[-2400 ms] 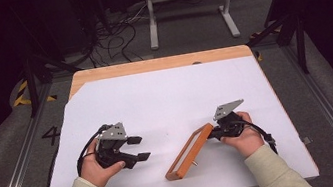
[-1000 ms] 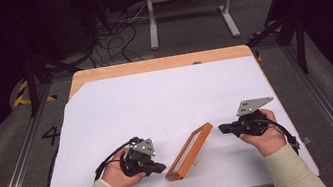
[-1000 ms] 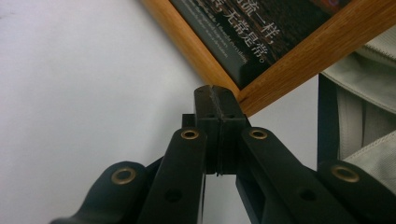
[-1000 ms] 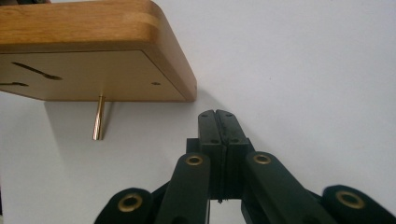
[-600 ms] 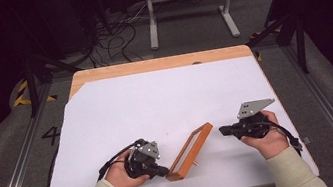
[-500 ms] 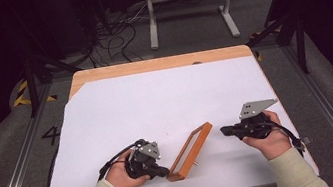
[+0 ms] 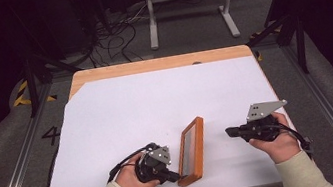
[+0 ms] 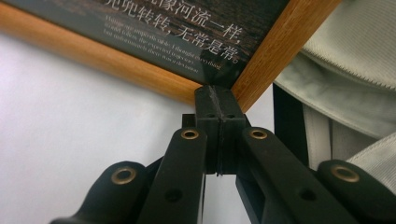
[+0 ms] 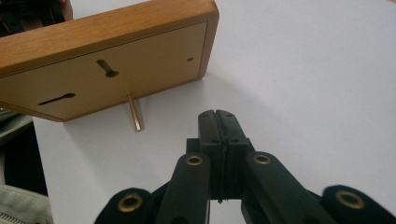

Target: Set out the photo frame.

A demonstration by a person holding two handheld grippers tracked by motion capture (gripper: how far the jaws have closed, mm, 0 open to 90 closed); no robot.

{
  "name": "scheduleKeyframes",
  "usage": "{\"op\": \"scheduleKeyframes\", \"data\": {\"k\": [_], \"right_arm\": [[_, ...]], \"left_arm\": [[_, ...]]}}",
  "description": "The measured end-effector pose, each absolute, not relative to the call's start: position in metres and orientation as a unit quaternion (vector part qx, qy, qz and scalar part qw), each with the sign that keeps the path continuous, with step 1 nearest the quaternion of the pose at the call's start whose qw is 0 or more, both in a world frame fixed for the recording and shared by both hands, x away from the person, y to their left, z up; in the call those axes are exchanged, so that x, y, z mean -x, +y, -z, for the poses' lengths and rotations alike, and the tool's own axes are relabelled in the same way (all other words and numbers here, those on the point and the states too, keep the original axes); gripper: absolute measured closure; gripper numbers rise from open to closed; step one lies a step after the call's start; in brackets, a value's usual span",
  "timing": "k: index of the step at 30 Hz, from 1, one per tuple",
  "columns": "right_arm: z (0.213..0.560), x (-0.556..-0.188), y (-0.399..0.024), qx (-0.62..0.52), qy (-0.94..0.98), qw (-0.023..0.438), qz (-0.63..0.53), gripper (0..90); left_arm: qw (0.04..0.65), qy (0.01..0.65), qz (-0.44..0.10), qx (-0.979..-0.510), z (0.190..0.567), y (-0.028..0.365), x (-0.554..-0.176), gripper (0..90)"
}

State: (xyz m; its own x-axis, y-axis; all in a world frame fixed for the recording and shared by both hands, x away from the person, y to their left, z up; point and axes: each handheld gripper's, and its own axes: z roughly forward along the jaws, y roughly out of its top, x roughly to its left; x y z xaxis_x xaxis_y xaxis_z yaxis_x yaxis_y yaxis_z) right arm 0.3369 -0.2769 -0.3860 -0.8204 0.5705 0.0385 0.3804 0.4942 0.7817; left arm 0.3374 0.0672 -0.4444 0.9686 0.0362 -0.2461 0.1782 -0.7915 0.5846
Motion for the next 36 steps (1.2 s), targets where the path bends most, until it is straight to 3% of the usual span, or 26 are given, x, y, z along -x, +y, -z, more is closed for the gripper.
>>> {"op": "scheduleKeyframes", "data": {"k": [13,28,33,36], "right_arm": [[0.38,-0.333,-0.27,-0.27,0.859,0.111,-0.421,89.9],[0.376,-0.332,-0.266,-0.288,0.853,0.1,-0.423,82.0],[0.375,-0.332,-0.265,-0.329,0.831,0.09,-0.439,70.5],[0.374,-0.333,-0.265,-0.341,0.825,0.088,-0.442,68.8]], "left_arm": [[0.33,0.046,0.115,-0.936,0.446,0.053,-0.333,89.8],[0.342,0.038,0.118,-0.931,0.449,0.035,-0.332,89.8],[0.346,0.036,0.117,-0.93,0.449,0.03,-0.332,89.8],[0.347,0.034,0.114,-0.93,0.449,0.026,-0.332,89.8]]}}
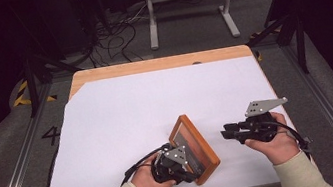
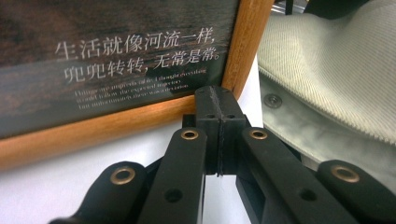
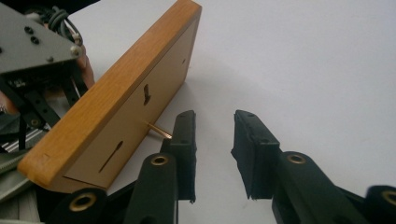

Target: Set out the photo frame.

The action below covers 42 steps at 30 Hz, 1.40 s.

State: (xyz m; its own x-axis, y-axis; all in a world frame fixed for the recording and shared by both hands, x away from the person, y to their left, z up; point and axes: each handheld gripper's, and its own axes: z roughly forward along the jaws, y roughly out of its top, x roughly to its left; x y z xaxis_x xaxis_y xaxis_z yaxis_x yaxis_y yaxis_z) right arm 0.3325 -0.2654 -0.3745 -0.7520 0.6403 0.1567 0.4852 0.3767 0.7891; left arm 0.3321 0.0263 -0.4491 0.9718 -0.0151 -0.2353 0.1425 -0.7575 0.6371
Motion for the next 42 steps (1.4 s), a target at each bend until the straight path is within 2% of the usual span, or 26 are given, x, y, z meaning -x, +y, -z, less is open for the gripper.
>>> {"op": "scheduleKeyframes", "data": {"k": [8,12,18,22,29,32,36,42], "right_arm": [[0.368,-0.332,-0.263,-0.364,0.81,0.083,-0.452,64.1],[0.353,-0.329,-0.253,-0.383,0.799,0.077,-0.456,60.6],[0.337,-0.333,-0.23,-0.392,0.805,0.052,-0.443,55.6],[0.335,-0.338,-0.209,-0.403,0.81,0.034,-0.425,51.6],[0.347,-0.347,-0.183,-0.406,0.828,0.005,-0.386,47.0],[0.354,-0.35,-0.174,-0.409,0.834,-0.005,-0.37,47.2],[0.363,-0.354,-0.165,-0.414,0.843,-0.012,-0.344,51.8],[0.366,-0.355,-0.158,-0.425,0.85,-0.011,-0.312,63.7]], "left_arm": [[0.349,0.039,0.099,-0.931,0.448,0.022,-0.332,89.9],[0.36,0.052,0.091,-0.927,0.439,0.038,-0.334,89.5],[0.373,0.074,0.076,-0.922,0.433,0.058,-0.339,83.3],[0.377,0.106,0.062,-0.918,0.43,0.079,-0.345,73.5],[0.394,0.141,0.05,-0.907,0.425,0.105,-0.354,69.8],[0.399,0.149,0.048,-0.904,0.424,0.111,-0.356,69.5],[0.402,0.153,0.049,-0.902,0.424,0.115,-0.358,69.4],[0.403,0.162,0.043,-0.9,0.424,0.12,-0.361,69.3]]}}
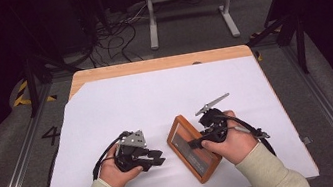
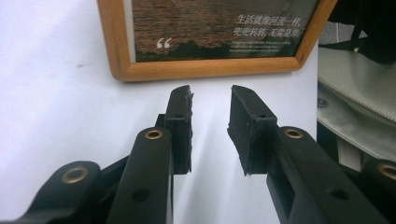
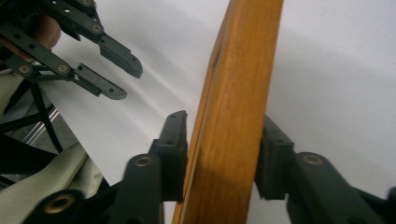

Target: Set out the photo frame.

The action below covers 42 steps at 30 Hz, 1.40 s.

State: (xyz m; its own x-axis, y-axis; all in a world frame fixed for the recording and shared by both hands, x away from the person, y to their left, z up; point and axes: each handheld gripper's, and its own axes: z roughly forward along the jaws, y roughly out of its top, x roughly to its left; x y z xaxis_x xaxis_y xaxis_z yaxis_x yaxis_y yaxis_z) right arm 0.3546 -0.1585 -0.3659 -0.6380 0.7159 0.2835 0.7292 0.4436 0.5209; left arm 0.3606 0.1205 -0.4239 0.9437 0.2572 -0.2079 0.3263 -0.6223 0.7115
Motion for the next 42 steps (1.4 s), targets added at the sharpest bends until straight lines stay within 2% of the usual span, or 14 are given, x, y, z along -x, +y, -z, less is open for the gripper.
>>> {"op": "scheduleKeyframes", "data": {"k": [13,23,33,42], "right_arm": [[0.362,-0.358,-0.155,0.439,-0.848,0.01,0.296,68.4],[0.353,-0.362,-0.145,0.401,-0.872,0.004,0.279,70.4],[0.331,-0.383,-0.136,0.278,-0.925,0.003,0.258,70.4],[0.329,-0.414,-0.115,0.121,-0.965,0.041,0.228,70.4]], "left_arm": [[0.419,0.185,0.033,-0.888,0.42,0.139,-0.366,69.3],[0.426,0.203,0.028,-0.881,0.42,0.151,-0.366,69.8],[0.428,0.217,0.026,-0.877,0.422,0.16,-0.369,69.8],[0.428,0.241,0.017,-0.871,0.425,0.177,-0.364,69.8]]}}
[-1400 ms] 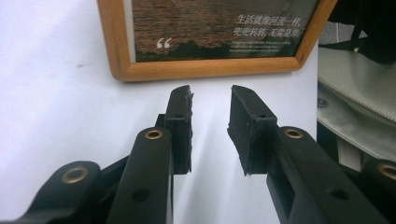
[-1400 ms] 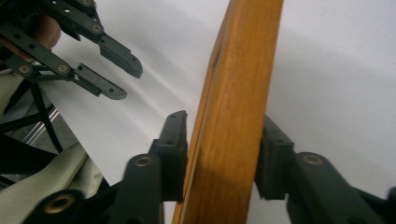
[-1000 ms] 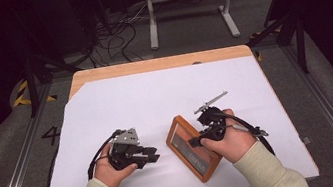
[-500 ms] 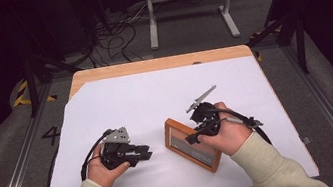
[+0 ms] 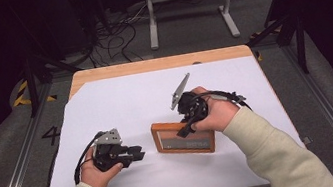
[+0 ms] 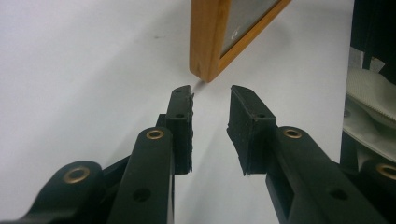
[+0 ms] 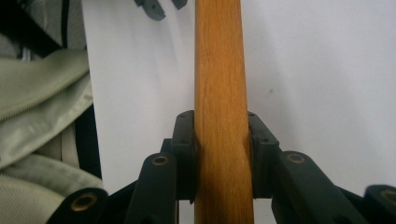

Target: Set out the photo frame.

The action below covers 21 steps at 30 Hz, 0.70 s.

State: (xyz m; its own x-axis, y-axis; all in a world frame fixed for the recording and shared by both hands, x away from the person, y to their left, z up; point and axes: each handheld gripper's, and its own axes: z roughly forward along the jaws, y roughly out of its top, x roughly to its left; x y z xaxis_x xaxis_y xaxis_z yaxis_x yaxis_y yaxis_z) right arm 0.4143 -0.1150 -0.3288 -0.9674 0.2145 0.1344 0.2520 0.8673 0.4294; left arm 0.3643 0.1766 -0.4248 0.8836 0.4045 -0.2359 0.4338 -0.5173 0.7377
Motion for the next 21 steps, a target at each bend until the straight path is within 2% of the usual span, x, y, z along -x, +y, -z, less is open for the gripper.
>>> {"op": "scheduleKeyframes", "data": {"k": [8,14,16,19,21], "right_arm": [[0.341,-0.442,-0.108,0.048,-0.966,0.092,0.238,70.4],[0.351,-0.454,-0.116,0.047,-0.967,0.091,0.231,69.8],[0.349,-0.454,-0.119,0.045,-0.968,0.068,0.239,65.4],[0.34,-0.452,-0.128,0.054,-0.962,0.026,0.268,49.0],[0.334,-0.449,-0.139,0.076,-0.95,0.013,0.303,41.2]], "left_arm": [[0.427,0.253,0.012,-0.868,0.426,0.187,-0.36,69.9],[0.426,0.251,0.013,-0.869,0.428,0.186,-0.361,69.8],[0.427,0.251,0.014,-0.869,0.428,0.185,-0.362,69.8],[0.426,0.25,0.016,-0.869,0.427,0.184,-0.363,69.3],[0.428,0.25,0.014,-0.868,0.427,0.183,-0.364,68.6]]}}
